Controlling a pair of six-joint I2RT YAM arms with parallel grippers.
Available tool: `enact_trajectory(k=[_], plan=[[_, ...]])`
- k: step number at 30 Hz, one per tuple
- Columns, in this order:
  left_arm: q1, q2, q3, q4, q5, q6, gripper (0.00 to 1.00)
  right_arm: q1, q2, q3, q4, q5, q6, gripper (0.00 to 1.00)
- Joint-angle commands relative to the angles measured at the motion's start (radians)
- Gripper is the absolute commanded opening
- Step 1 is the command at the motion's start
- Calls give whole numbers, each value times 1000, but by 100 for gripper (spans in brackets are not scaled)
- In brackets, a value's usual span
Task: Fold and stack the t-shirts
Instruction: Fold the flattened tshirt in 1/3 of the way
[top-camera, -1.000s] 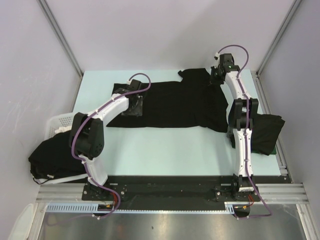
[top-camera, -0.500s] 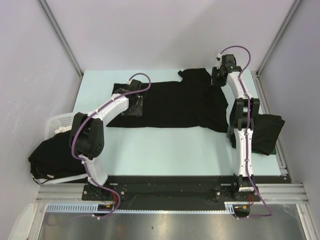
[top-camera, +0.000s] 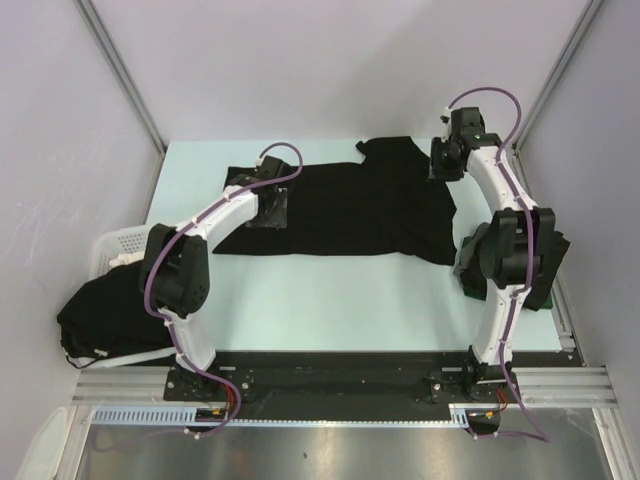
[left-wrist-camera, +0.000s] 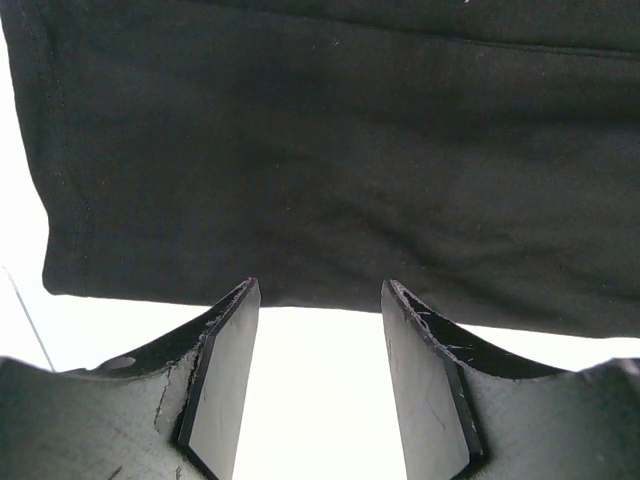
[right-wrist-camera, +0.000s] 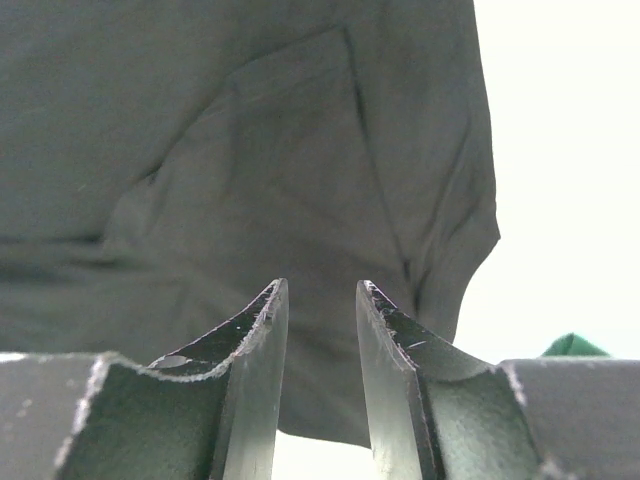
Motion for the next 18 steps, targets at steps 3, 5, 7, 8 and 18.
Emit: enact_trajectory(k=[3,5,7,8,18], plan=[[-2,-47,2,19,16,29,58,27,-103,-105,-88,76,27,39],[-2,-67,-3,19,15,42,58,46,-121,-146,-114,89,40,39],[-1,-79,-4,16,12,46,58,56,-138,-201,-122,130,53,40],[1,-90,-7,16,13,46,58,60,-155,-223,-122,136,65,40],[1,-162,-75,32,27,48,58,60,-197,-344,-104,219,67,42]])
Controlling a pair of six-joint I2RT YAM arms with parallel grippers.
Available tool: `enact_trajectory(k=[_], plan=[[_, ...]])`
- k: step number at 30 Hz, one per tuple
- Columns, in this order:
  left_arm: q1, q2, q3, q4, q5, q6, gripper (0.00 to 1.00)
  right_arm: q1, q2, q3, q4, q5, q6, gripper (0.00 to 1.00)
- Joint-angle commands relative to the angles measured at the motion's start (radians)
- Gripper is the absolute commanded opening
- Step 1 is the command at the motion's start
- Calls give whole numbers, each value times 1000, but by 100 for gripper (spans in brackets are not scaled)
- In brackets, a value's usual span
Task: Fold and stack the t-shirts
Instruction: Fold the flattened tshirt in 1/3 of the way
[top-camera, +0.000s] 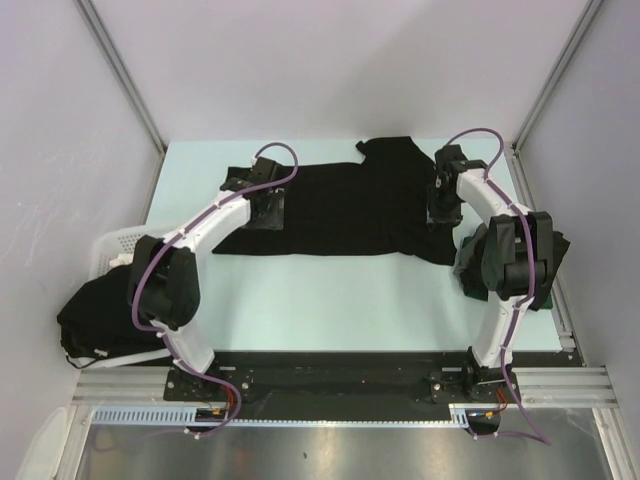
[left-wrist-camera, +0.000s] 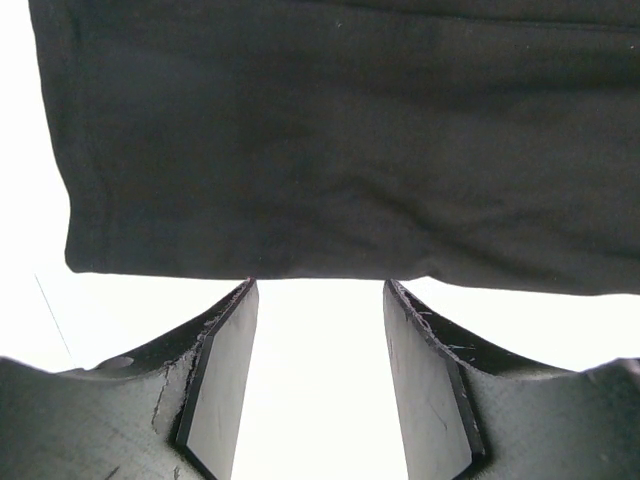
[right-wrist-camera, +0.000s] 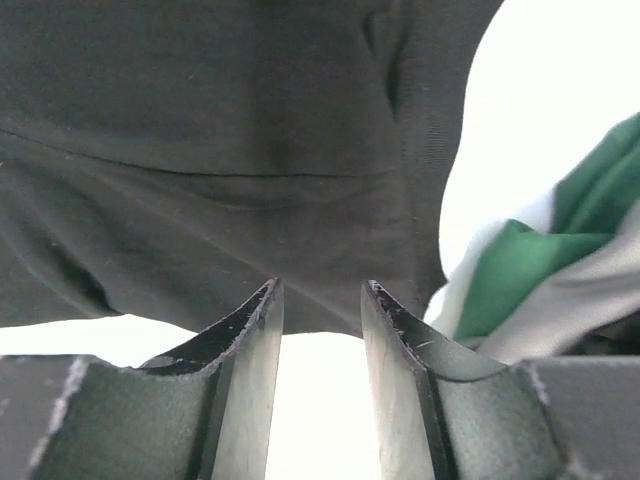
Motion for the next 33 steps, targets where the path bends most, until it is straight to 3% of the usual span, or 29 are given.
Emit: enact_trajectory(k=[1,16,33], plan=[[0,-73,-29,21,11,20,58,2,-72,5,19,70,6,43],[0,-118,-55,12,7,30,59,-27,26,79,50,113,-19,48],[0,-113,-29,-14,-7,25,59,-110,58,28,171,-40,-29,52]])
